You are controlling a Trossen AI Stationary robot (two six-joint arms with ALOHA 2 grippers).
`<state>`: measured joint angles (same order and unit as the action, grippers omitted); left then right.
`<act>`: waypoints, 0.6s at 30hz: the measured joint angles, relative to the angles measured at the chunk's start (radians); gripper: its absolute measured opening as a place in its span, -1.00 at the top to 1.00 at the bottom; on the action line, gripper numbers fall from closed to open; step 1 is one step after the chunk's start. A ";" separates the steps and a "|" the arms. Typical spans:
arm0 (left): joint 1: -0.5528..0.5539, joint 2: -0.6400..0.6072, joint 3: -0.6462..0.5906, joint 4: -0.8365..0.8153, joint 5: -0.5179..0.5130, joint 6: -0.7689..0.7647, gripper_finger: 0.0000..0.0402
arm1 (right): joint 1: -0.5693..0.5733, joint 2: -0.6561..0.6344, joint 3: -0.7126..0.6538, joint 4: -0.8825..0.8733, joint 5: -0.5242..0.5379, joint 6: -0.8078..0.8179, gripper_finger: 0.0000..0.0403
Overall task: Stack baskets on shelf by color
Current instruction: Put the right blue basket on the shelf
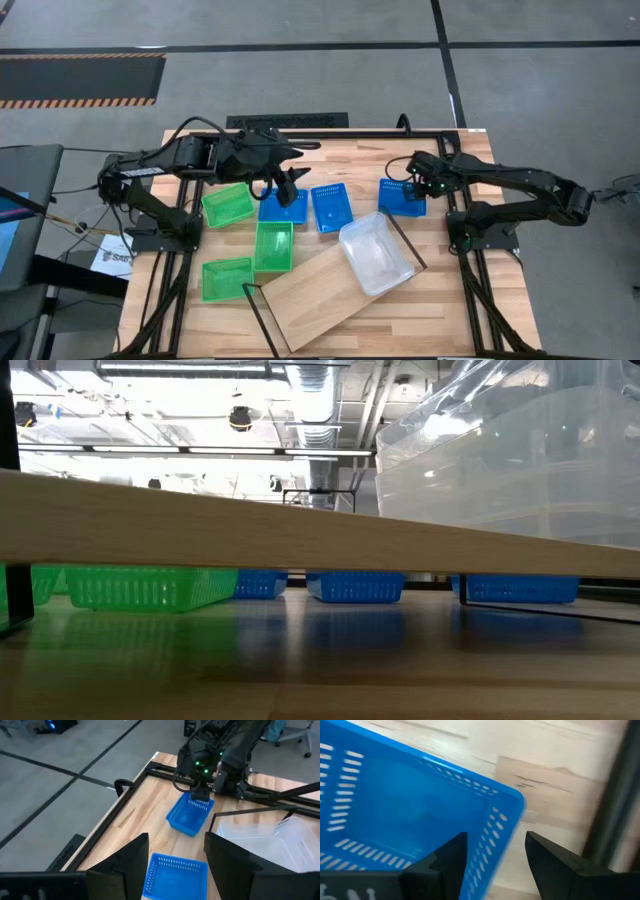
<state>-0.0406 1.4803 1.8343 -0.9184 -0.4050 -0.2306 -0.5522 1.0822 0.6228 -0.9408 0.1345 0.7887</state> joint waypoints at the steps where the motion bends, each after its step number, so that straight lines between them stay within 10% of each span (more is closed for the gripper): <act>1: 0.001 0.000 0.000 -0.002 0.000 0.000 0.10 | 0.000 0.003 -0.007 0.007 0.000 0.012 -0.11; 8: 0.008 0.013 0.000 -0.013 0.001 0.000 0.10 | 0.000 0.073 -0.043 0.063 0.006 0.065 0.05; 18: 0.008 0.010 0.000 -0.007 0.001 -0.002 0.10 | -0.042 0.112 -0.038 0.145 0.045 -0.008 0.92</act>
<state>-0.0330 1.4906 1.8347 -0.9257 -0.4038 -0.2323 -0.5946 1.1944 0.5853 -0.7956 0.1796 0.7806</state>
